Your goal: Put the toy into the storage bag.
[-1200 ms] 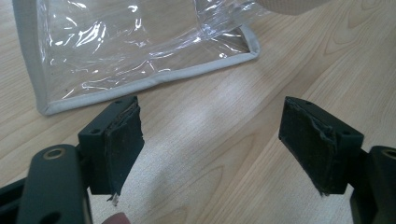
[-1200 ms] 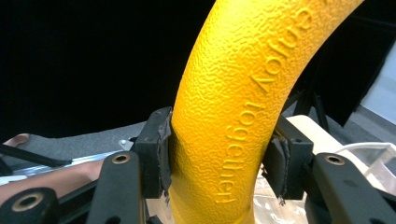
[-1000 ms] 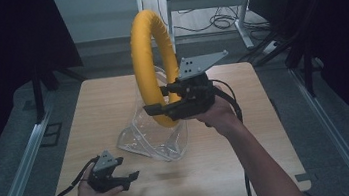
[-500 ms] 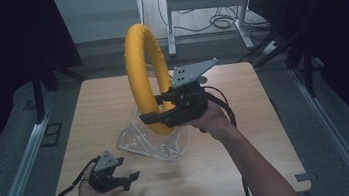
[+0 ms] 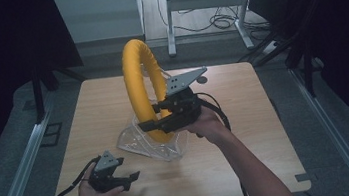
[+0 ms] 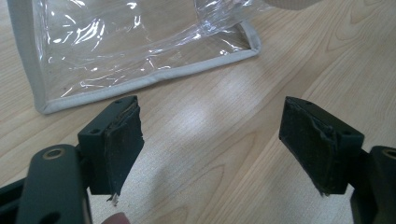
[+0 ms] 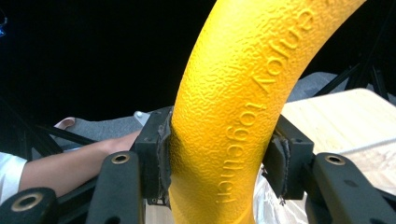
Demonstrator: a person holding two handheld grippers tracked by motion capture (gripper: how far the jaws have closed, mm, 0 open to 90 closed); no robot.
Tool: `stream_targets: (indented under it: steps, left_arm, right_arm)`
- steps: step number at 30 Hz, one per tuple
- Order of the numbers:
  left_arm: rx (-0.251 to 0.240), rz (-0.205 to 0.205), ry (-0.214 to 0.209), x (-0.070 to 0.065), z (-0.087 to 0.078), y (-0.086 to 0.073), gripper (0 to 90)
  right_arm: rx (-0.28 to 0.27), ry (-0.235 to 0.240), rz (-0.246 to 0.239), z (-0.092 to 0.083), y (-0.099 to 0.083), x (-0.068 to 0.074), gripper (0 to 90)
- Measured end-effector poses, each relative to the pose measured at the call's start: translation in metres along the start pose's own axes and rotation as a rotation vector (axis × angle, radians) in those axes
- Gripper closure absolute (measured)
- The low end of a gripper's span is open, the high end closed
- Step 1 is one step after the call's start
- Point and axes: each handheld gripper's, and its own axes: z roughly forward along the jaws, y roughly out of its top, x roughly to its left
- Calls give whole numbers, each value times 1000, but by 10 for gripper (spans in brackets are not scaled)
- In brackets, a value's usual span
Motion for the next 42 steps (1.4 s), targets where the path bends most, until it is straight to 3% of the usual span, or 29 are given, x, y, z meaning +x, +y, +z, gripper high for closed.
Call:
stream_targets:
  steps: [10, 21, 26, 30, 38, 42]
  left_arm:
    - [-3, 3, 1, 0, 0, 0, 213]
    - [-4, 4, 1, 1, -1, 0, 213]
    - [2, 10, 2, 1, -1, 0, 213]
    - [2, 10, 3, 1, -1, 0, 213]
    - [4, 9, 2, 0, 0, 0, 212]
    - [3, 10, 6, 1, -1, 0, 211]
  right_arm:
    - [24, -6, 63, 8, -25, -20, 488]
    - [54, 26, 94, 20, -43, -33, 481]
    - [85, -1, 137, 25, -55, -43, 461]
    - [32, -25, 173, 20, -60, -53, 450]
    - [36, -96, 126, 16, -59, -48, 417]
    - [35, -153, 112, 16, -58, -43, 338]
